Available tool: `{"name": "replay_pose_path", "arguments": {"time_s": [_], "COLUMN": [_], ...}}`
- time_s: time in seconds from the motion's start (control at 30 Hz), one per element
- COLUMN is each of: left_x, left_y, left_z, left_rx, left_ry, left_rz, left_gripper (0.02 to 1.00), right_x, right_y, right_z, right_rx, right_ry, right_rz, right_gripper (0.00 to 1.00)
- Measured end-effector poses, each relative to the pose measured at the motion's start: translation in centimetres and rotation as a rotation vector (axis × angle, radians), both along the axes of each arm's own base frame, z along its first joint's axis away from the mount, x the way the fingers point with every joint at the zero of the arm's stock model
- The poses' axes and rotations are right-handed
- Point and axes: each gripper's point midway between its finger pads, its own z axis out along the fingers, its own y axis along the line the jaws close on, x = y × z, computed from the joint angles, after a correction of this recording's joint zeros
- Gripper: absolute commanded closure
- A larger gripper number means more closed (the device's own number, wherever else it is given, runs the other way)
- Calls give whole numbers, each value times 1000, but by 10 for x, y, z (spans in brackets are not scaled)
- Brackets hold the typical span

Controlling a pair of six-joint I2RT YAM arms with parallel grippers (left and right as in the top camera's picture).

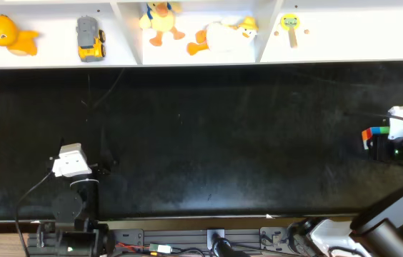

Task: Store Toys

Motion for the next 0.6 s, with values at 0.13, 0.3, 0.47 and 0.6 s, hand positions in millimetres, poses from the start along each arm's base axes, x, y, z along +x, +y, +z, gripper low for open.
{"name": "replay_pose_path", "arguments": {"time_s": [0.13, 0.3, 0.47, 0.6], "left_x": [0, 0, 0, 0], "left_y": [0, 0, 0, 0], "left_z": [0, 0, 0, 0], "left_rx": [0, 0, 0, 0], "left_ry": [0, 0, 0, 0], "left_rz": [0, 0, 0, 0], "left_gripper": [20, 20, 20, 20], "right_x": [3, 8, 15, 30], "right_y": [-3, -9, -10, -3], "right_z": [20, 42, 49, 57], "right_rx": [-51, -116, -145, -151], "right_ry": [-44, -100, -128, -150], "right_rz": [0, 0, 10, 36], "right_gripper": [522, 494, 503, 509]}}
